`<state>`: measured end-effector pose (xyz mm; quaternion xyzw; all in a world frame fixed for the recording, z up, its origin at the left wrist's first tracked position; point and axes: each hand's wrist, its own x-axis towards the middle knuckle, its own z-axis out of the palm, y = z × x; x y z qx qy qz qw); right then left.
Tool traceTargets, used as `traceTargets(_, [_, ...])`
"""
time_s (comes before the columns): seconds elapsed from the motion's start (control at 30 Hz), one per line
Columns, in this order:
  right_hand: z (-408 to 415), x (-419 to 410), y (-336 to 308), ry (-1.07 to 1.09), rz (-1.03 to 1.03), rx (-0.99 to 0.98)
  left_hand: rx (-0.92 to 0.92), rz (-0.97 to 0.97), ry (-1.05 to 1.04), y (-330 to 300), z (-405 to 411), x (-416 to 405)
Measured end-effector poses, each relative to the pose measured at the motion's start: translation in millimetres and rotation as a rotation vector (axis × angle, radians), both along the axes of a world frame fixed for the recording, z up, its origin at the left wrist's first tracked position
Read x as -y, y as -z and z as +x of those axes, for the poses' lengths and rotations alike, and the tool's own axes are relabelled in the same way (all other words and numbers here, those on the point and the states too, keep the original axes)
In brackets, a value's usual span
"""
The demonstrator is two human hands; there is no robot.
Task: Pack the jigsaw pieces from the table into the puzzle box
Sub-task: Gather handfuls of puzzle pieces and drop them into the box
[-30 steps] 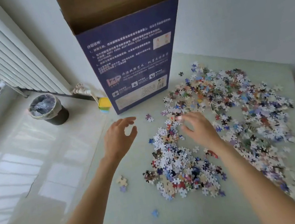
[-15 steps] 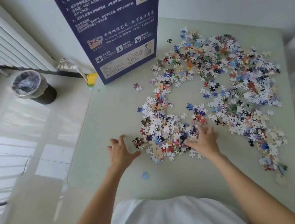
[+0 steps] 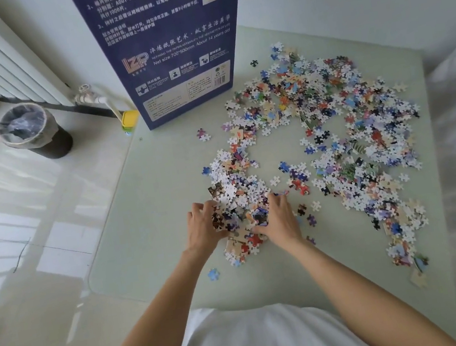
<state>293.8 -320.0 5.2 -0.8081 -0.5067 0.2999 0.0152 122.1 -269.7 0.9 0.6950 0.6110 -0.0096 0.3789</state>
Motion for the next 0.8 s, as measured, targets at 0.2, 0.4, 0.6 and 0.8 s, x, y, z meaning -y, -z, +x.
traceTargets(0.2, [2, -6, -2, 0.059, 0.070, -0.041, -0.020, -0.032, 0.004, 0, -2, -6])
traceTargets(0.4, [0, -10, -1, 0.062, 0.105, -0.095, -0.022, -0.021, 0.016, 4, -5, -5])
traceTargets(0.6, [6, -11, 2, 0.072, 0.137, -0.183, 0.024, 0.010, -0.012, 7, -13, -4])
traceTargets(0.8, [14, -12, -4, 0.110, 0.163, -0.210, 0.062, -0.037, 0.011, 4, -22, -9])
